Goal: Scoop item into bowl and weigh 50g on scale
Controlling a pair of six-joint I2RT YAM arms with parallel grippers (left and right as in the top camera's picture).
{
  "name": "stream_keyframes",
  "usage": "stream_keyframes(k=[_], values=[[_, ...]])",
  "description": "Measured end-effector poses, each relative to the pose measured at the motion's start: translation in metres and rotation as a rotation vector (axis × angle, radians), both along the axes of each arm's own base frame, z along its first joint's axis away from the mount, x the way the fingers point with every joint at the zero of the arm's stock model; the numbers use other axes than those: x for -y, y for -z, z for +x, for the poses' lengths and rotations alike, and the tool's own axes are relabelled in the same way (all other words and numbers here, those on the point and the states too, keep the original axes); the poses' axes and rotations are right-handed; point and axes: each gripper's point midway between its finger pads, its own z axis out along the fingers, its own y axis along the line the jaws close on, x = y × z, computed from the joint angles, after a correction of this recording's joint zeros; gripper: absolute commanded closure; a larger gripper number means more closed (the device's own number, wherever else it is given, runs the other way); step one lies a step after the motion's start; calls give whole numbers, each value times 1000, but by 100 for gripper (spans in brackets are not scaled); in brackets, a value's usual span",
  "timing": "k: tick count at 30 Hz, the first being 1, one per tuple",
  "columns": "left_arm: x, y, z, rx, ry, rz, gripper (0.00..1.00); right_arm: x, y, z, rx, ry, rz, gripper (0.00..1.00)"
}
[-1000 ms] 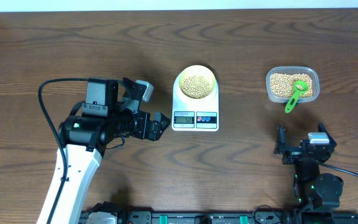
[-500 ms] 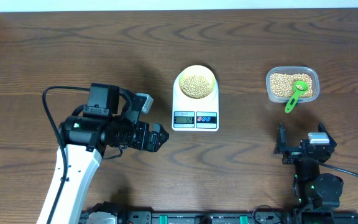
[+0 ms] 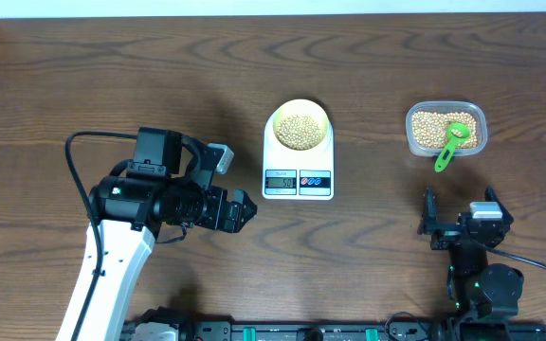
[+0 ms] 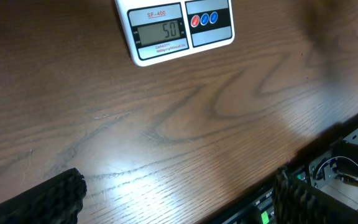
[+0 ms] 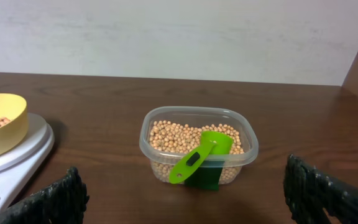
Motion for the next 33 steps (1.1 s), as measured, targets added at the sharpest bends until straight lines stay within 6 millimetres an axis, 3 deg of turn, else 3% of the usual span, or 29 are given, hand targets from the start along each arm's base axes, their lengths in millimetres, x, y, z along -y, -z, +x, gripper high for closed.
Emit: stream_keyframes(k=[5, 8, 11, 16, 22, 33], values=[[0, 0, -2, -7, 0, 1, 2, 0, 0, 0, 0, 0, 0, 1], [1, -6, 10, 59, 1, -9, 2, 0, 0, 0, 0, 0, 0, 1], [3, -20, 19, 154, 0, -23, 2, 0, 0, 0, 0, 0, 0, 1], [-2, -49, 16, 299, -12, -20, 2, 0, 0, 0, 0, 0, 0, 1], [-24, -84, 14, 509, -84, 64, 2, 0, 0, 0, 0, 0, 0, 1], [-52, -118, -1, 686, -195, 124, 2, 0, 0, 0, 0, 0, 0, 1]])
